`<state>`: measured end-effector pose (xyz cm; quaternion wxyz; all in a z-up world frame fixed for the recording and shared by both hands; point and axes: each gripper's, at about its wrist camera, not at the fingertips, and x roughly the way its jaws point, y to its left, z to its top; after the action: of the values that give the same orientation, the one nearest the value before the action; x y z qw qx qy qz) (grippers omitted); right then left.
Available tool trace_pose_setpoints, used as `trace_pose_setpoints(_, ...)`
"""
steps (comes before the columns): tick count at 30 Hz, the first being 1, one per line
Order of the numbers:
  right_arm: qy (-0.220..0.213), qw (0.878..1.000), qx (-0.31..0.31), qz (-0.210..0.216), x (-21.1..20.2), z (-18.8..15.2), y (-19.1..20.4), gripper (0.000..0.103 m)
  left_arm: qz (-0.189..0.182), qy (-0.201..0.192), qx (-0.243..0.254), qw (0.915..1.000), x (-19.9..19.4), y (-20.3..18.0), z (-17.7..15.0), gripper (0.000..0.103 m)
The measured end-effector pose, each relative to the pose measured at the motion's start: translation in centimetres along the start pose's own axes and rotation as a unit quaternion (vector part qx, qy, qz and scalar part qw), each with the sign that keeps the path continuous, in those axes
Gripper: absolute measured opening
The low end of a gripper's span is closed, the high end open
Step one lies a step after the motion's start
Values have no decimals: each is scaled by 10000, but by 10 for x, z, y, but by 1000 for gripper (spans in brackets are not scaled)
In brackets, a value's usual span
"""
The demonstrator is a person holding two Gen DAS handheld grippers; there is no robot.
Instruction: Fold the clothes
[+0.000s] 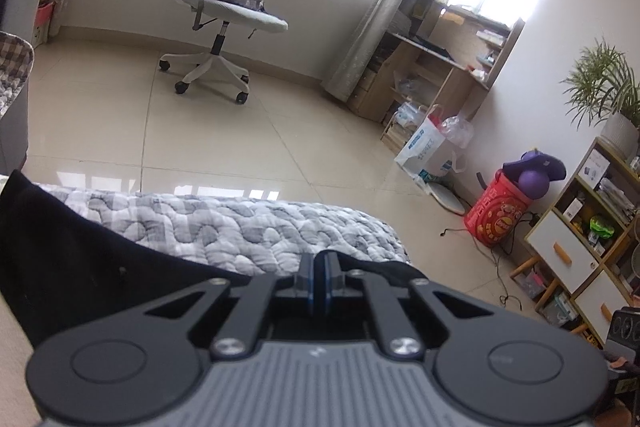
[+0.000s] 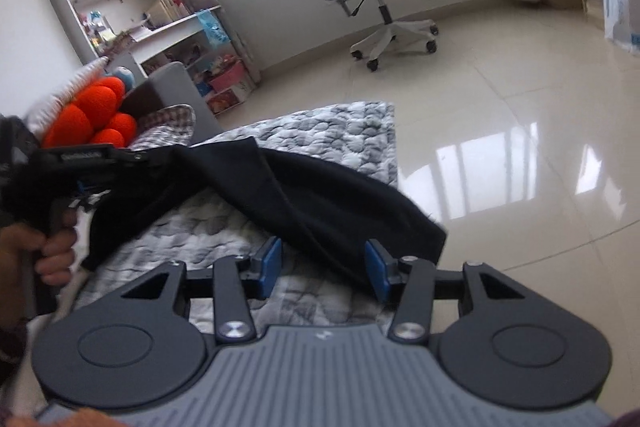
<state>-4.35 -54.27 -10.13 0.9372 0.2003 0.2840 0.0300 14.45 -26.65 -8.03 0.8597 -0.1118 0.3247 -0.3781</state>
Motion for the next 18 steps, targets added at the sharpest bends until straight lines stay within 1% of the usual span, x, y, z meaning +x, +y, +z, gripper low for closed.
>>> trace_pose_setpoints(1, -40, 10000, -25, -60, 2, 1, 2, 42, -11, -10, -17, 10000, 0, 1, -1, 5)
trace_pose_setpoints(2, -75, 9999, -54, -96, 5, 1, 3, 31, -22, -19, -34, 10000, 0, 2, -2, 5)
trace_pose_setpoints(3, -103, 9998, -81, -123, 6, 2, 4, 17, -34, -29, -52, 10000, 0, 3, -3, 5)
trace_pose_setpoints(6, -128, 9988, -218, -429, 10, 8, 13, 7, -135, -77, -10, 9999, -6, 2, -3, 5)
trace_pose_setpoints(11, -151, 9953, -368, -882, 0, 24, 31, 6, -345, -140, 66, 9993, -18, -2, 0, 5)
trace_pose_setpoints(14, -130, 9937, -460, -1016, -15, 37, 42, 6, -529, -108, 55, 9985, -28, -4, 5, 5)
trace_pose_setpoints(18, 98, 9917, -621, -1122, -25, 53, 54, 5, -792, 1, -47, 9968, -39, 0, 12, 5)
